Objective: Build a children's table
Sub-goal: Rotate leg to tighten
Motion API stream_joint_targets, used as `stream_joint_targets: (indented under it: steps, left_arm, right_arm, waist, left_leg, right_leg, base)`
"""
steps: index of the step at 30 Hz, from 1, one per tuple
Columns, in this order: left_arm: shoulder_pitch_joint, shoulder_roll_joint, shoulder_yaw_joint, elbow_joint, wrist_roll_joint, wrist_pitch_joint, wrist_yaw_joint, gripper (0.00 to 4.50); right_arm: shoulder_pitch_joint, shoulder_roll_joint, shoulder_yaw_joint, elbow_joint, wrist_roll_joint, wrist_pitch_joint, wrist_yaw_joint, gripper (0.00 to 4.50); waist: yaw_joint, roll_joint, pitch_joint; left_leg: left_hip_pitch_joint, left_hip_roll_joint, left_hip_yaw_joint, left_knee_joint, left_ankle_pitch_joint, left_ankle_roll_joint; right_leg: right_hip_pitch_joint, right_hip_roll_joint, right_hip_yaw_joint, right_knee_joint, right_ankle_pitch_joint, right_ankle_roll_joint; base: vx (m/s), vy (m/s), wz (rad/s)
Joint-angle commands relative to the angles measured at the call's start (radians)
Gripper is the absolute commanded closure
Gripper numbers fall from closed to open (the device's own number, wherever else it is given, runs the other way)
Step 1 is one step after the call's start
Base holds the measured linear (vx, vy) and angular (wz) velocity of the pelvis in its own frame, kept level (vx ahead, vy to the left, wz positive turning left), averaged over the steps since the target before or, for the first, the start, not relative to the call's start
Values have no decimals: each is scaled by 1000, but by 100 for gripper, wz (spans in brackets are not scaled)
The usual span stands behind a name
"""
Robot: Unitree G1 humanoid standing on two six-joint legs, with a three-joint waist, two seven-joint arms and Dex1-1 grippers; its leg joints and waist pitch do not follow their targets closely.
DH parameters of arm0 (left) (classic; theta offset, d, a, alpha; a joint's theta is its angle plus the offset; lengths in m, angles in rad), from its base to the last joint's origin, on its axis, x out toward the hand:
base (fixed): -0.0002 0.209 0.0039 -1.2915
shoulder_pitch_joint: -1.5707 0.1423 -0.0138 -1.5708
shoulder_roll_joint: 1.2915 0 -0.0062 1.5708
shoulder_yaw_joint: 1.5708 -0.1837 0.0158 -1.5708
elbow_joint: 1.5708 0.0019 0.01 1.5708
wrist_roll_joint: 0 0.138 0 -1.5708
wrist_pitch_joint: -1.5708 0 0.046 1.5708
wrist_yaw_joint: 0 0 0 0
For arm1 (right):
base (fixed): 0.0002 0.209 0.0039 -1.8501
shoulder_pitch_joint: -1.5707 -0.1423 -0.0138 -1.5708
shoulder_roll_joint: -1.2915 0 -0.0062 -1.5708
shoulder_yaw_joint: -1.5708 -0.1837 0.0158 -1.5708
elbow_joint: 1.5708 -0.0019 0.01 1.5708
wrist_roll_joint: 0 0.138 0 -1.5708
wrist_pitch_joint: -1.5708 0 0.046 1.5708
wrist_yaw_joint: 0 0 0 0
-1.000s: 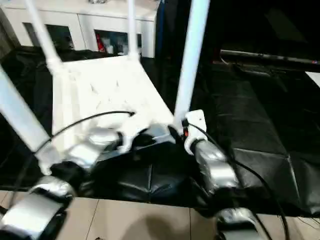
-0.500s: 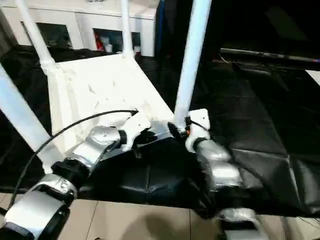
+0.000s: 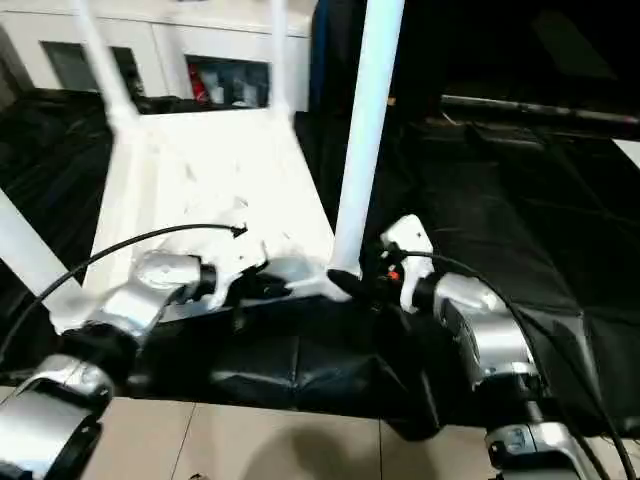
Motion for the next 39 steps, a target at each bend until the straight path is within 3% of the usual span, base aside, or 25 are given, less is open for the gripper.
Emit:
stream_joint_targets:
  steps: [1,19,26,30,34,35,39]
  left_arm:
    - [35,-23,-7,-8,-55,1,-44,450]
    - [51,-5,10,-39,-57,19,-49,450]
    - [49,-20,9,-35,-50,31,-21,450]
    - [22,-63,14,4,-25,55,79,450]
    - [-18,-123,12,59,5,63,194,450]
    - [-45,-160,15,89,20,82,274,450]
    - [-88,-217,26,134,33,118,405,450]
  right_arm:
    - [-10,-14,26,8,-13,-5,26,65]
    - [-30,0,33,65,-7,-47,60,227]
    - [-10,21,28,76,-16,-44,12,251]
    - [9,78,12,102,-49,-49,-133,253]
    - [23,155,0,134,-75,-39,-292,254]
    - [17,207,-16,152,-86,-24,-404,254]
    - [-10,288,-51,187,-95,-6,-574,254]
  waist:
    - [1,-15,-51]
    - [8,-15,-53]
    - [8,-16,-54]
    - [3,-18,-50]
    - [-3,-17,-46]
    - [-3,-13,-46]
    - [-8,-12,-47]
  left_leg:
    - [13,48,-20,-60,-161,72]
    - [13,47,-18,-57,-141,82]
    - [14,47,-17,-56,-140,82]
    - [15,46,-19,-60,-173,58]
    - [19,45,-22,-66,-226,24]
    - [20,45,-24,-67,-229,20]
    - [21,44,-24,-70,-240,4]
  right_leg:
    - [33,-69,40,-69,-100,-246]
    - [37,-69,39,-64,-70,-254]
    - [36,-69,39,-64,-71,-255]
    - [32,-70,39,-72,-140,-240]
    - [28,-72,41,-86,-255,-204]
    - [27,-72,42,-87,-264,-196]
    - [22,-70,44,-88,-255,-191]
  base:
    - [0,0,0]
    - [0,0,0]
    - [0,0,0]
    - [0,0,0]
    - [0,0,0]
    - [0,0,0]
    - [0,0,0]
